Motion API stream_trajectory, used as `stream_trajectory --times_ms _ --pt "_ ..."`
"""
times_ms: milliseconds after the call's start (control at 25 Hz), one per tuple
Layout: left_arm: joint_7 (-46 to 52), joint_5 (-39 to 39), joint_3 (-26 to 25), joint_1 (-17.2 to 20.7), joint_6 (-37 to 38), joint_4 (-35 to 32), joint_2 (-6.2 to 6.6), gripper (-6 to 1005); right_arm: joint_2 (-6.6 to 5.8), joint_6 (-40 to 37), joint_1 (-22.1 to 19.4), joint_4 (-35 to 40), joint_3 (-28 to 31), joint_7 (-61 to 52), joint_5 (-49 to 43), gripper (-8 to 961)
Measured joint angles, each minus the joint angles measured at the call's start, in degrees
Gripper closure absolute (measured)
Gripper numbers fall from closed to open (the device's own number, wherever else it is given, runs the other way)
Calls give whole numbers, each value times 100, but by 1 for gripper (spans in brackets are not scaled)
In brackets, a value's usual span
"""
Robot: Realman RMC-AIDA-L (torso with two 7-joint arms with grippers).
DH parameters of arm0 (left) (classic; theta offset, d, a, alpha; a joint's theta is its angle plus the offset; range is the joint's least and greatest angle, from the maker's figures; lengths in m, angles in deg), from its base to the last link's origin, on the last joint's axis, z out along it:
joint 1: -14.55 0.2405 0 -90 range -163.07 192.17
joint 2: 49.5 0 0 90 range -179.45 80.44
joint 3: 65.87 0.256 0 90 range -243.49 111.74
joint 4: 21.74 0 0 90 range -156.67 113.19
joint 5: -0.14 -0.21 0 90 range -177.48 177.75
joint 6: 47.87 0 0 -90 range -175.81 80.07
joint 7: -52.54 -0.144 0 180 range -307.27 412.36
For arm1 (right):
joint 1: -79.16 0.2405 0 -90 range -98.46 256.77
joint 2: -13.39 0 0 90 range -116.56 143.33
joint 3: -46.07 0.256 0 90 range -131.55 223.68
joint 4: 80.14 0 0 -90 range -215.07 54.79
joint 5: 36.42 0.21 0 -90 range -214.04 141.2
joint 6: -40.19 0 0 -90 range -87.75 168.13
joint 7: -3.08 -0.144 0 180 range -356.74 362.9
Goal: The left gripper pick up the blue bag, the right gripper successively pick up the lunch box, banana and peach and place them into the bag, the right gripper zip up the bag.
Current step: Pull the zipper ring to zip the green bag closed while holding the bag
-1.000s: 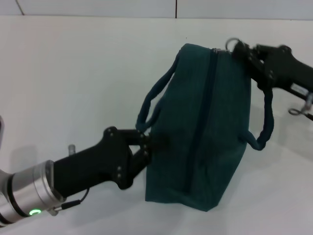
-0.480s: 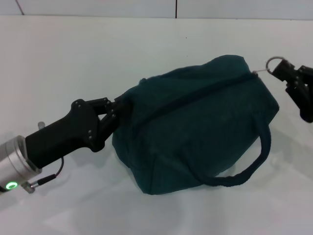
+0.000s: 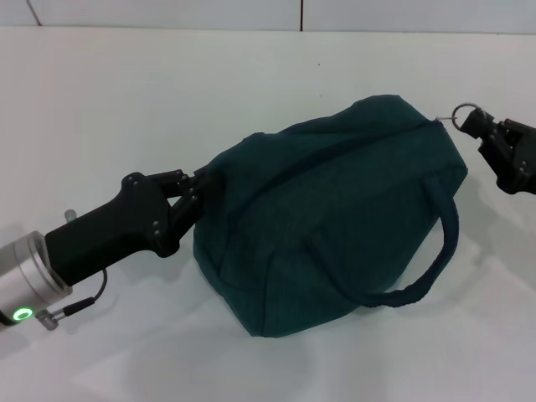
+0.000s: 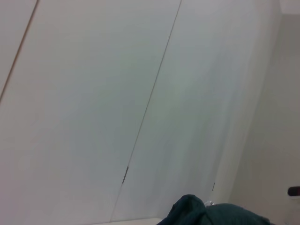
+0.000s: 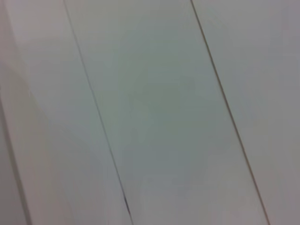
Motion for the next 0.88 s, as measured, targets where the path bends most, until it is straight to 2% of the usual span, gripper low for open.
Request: stream_trajectory --times_ms 160,320,600,640,760,880 --pt "60 0 -4 1 -1 -16 2 850 1 313 42 -63 -25 -10 -16 887" --pt "389 12 -44 -22 -2 -77 -5 835 1 302 50 -107 -94 -25 -25 886" --pt "1260 -2 -50 14 31 -693 28 809 9 234 30 -142 -247 -26 -29 884" --pt "1713 26 -50 78 45 -1078 109 805 9 208 23 -143 -272 -21 -29 884" --pt "2453 33 -55 158 39 -1849 233 752 9 110 6 -145 -317 -1 -32 883" --pt "3487 -270 -55 101 -34 -2854 301 699 15 74 3 -146 -355 5 -33 882"
